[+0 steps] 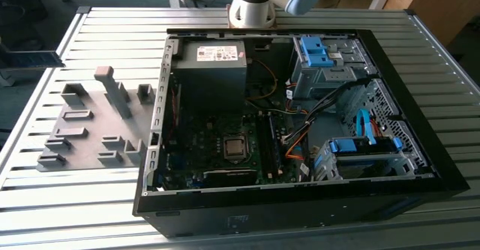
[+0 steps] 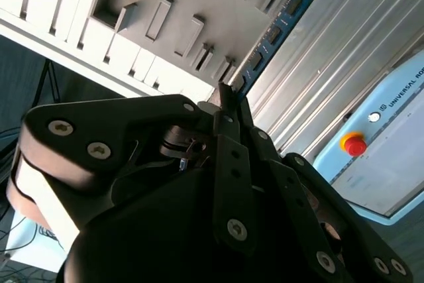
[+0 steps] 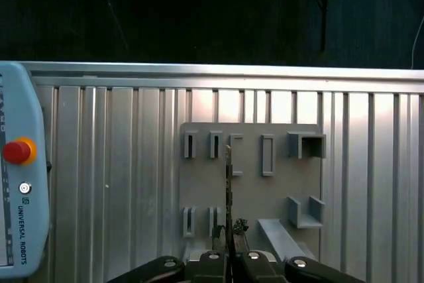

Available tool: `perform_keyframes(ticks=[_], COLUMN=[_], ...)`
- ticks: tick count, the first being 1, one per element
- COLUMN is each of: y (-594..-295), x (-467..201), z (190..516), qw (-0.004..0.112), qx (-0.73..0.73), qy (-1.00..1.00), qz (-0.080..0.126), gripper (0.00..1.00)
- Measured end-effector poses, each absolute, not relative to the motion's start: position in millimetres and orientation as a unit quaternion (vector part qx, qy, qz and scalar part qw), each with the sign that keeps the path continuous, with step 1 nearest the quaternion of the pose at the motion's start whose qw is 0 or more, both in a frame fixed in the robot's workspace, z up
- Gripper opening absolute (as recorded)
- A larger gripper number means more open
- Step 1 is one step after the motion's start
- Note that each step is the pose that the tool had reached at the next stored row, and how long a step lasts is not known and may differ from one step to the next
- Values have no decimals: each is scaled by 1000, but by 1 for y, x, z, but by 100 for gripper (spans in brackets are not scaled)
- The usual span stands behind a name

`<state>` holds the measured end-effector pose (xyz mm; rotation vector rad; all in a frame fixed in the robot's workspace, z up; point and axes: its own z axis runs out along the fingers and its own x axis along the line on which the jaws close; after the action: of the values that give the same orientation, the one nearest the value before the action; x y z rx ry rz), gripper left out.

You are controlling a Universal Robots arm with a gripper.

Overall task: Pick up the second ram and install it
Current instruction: 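Pick up the second ram and move it above second insertion slot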

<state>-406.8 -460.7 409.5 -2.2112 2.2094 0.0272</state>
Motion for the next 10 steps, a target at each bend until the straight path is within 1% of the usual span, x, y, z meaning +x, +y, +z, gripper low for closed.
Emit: perform_keyframes(ticks=[6,10], y=[-461,-461], x=[-406,-395], z=[410,410], qw=[8,8], qx=[-707,-707], qy=[707,707], qz=[9,9], gripper=[14,14])
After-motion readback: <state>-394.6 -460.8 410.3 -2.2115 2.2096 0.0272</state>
